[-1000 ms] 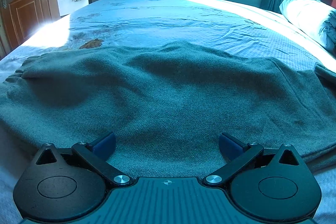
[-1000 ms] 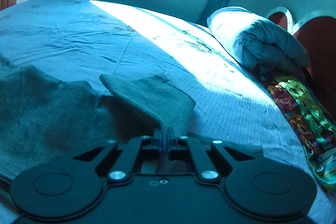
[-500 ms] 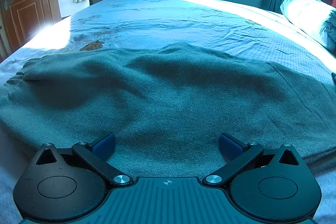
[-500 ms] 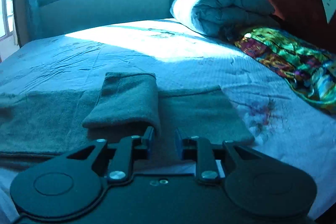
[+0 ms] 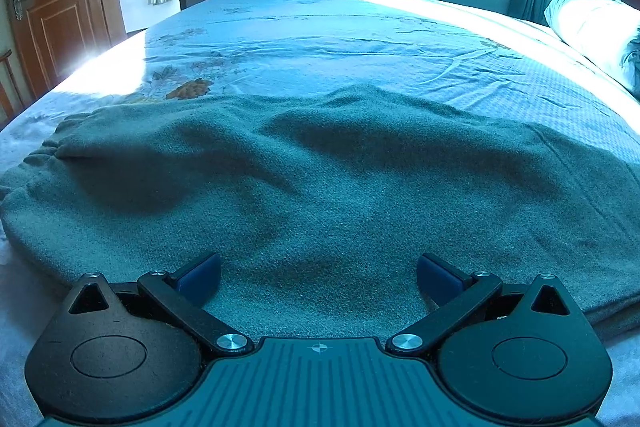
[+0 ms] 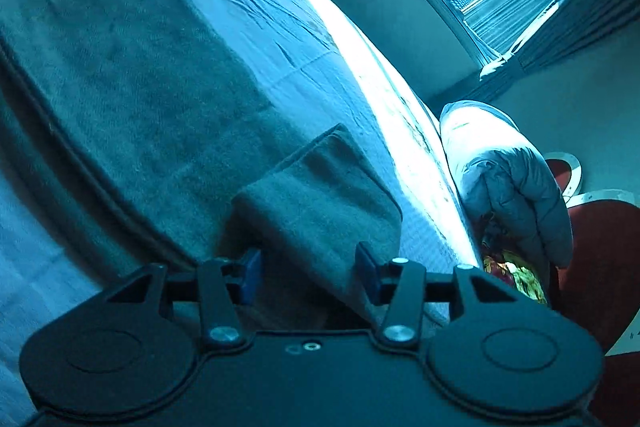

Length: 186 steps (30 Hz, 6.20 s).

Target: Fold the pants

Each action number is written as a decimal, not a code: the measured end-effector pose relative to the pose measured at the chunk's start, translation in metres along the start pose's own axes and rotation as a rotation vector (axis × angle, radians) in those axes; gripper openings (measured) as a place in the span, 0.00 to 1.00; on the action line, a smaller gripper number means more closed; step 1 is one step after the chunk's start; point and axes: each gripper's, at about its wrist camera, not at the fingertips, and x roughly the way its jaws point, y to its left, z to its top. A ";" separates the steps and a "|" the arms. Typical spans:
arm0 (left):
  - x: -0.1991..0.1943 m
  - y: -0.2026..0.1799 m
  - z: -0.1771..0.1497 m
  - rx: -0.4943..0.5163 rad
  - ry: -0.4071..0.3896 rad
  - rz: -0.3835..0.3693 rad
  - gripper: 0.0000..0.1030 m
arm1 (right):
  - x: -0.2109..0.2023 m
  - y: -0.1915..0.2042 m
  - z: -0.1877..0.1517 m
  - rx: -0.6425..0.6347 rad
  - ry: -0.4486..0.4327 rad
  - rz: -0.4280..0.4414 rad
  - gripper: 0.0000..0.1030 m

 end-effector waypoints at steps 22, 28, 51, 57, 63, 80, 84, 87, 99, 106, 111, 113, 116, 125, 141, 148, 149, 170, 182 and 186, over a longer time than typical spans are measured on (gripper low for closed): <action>0.007 0.015 0.010 0.125 0.066 -0.116 1.00 | -0.011 -0.164 -0.147 1.249 0.088 0.196 0.00; 0.006 0.028 0.014 0.152 0.105 -0.194 1.00 | -0.037 -0.185 -0.138 1.290 -0.063 0.198 0.00; -0.019 0.108 0.005 -0.006 0.005 -0.045 1.00 | -0.036 -0.058 -0.039 1.123 -0.024 0.622 0.14; -0.034 0.136 -0.004 -0.025 -0.036 -0.013 1.00 | -0.036 -0.002 0.011 1.162 0.000 1.003 0.14; -0.031 0.155 -0.006 -0.081 -0.037 -0.010 1.00 | -0.026 0.021 0.027 1.257 0.071 1.108 0.14; -0.032 0.169 -0.027 -0.189 -0.062 -0.032 1.00 | -0.028 0.055 0.024 1.488 0.147 1.065 0.00; -0.035 0.170 -0.025 -0.174 -0.061 -0.030 1.00 | -0.033 0.057 0.023 1.518 0.171 1.027 0.00; -0.036 0.172 -0.025 -0.174 -0.065 -0.025 1.00 | -0.043 0.056 0.014 1.572 0.175 1.009 0.11; -0.040 0.178 -0.029 -0.197 -0.073 -0.015 1.00 | -0.044 0.059 0.029 1.582 0.080 0.987 0.00; -0.036 0.179 -0.026 -0.198 -0.069 -0.009 1.00 | -0.028 0.077 0.015 1.568 0.171 0.994 0.00; -0.033 0.188 -0.021 -0.184 -0.098 0.041 1.00 | -0.055 0.034 0.043 1.231 0.023 1.016 0.22; -0.026 0.201 -0.013 -0.216 -0.094 0.067 1.00 | -0.044 0.017 0.064 1.160 -0.037 0.990 0.23; -0.018 0.218 0.004 -0.205 -0.108 0.113 1.00 | -0.014 0.000 0.109 1.015 -0.086 0.921 0.23; 0.016 0.274 0.031 -0.250 -0.043 0.156 0.99 | 0.055 0.040 0.247 0.572 -0.109 0.931 0.23; 0.030 0.267 0.016 -0.252 -0.083 0.003 0.55 | 0.077 0.056 0.285 0.492 -0.128 0.929 0.00; 0.030 0.279 0.014 -0.277 -0.045 0.023 0.77 | 0.093 0.065 0.267 0.561 -0.045 0.903 0.06; 0.021 0.279 0.016 -0.267 -0.064 0.057 0.81 | 0.083 0.048 0.260 0.614 -0.102 0.879 0.06; 0.016 0.168 0.001 0.030 -0.093 0.002 0.86 | 0.078 -0.085 0.000 1.013 0.052 0.501 0.00; 0.006 0.095 0.006 0.048 -0.075 0.003 0.96 | 0.017 -0.124 -0.095 0.995 -0.012 0.323 0.22; 0.000 0.055 0.004 0.079 -0.070 -0.045 0.96 | 0.029 -0.131 -0.137 1.044 0.088 0.218 0.19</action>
